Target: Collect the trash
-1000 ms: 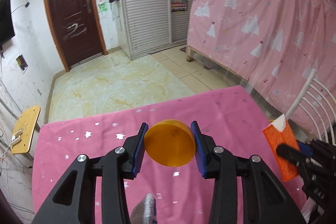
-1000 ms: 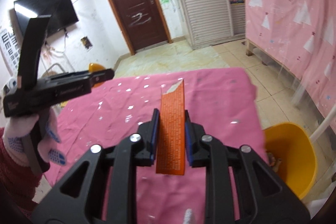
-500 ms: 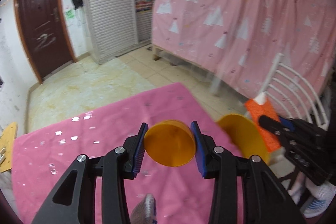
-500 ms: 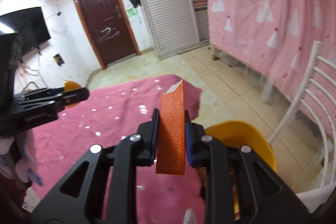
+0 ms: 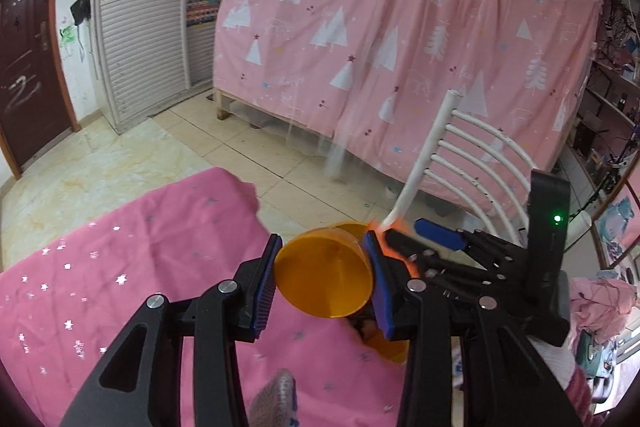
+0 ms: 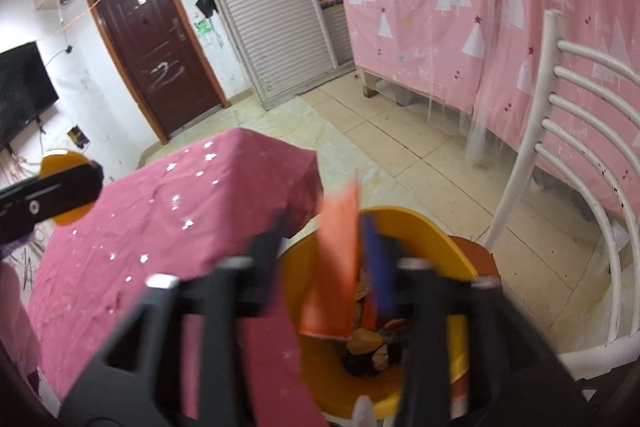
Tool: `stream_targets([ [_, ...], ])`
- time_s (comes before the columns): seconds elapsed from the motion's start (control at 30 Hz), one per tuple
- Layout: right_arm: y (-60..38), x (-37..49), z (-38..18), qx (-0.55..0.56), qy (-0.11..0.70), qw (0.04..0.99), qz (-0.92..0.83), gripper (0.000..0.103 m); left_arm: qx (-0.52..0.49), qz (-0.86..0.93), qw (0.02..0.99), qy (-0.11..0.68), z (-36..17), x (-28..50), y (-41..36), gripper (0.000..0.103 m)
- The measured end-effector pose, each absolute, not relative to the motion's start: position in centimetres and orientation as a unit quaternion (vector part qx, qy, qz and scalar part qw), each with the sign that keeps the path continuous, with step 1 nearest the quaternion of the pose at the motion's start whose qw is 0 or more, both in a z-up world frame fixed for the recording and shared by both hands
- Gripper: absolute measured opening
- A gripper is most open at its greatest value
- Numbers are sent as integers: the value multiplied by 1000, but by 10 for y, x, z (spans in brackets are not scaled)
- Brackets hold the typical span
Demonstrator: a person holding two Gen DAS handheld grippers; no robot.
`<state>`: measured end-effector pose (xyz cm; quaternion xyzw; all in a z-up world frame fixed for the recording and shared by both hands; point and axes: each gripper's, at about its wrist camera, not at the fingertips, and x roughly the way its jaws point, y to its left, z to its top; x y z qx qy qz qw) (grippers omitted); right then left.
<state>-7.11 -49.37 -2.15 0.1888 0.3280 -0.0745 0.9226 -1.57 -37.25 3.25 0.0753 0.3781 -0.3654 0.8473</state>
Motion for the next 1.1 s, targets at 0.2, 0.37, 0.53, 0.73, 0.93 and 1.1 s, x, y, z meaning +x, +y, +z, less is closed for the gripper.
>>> stream_targets([
  [0.2, -513, -82, -25, 210, 317, 920, -93, 64, 71, -378, 838, 387, 23, -14, -393, 33],
  [0.37, -526, -91, -27, 225, 310, 918, -106, 64, 62, -395, 828, 393, 18, -14, -410, 38],
  [0.53, -525, -96, -26, 230, 306, 918, -106, 64, 63, -406, 826, 385, 19, -20, -418, 61],
  [0.73, -515, -97, -20, 223, 300, 922, -99, 65, 59, -403, 833, 373, 27, -25, -405, 62],
  [0.93, -491, -99, -3, 205, 283, 933, -83, 87, 29, -385, 852, 352, 42, -30, -363, 69],
  [1.1, -463, -98, 15, 176, 269, 945, -62, 97, 6, -357, 875, 328, 56, -35, -322, 74],
])
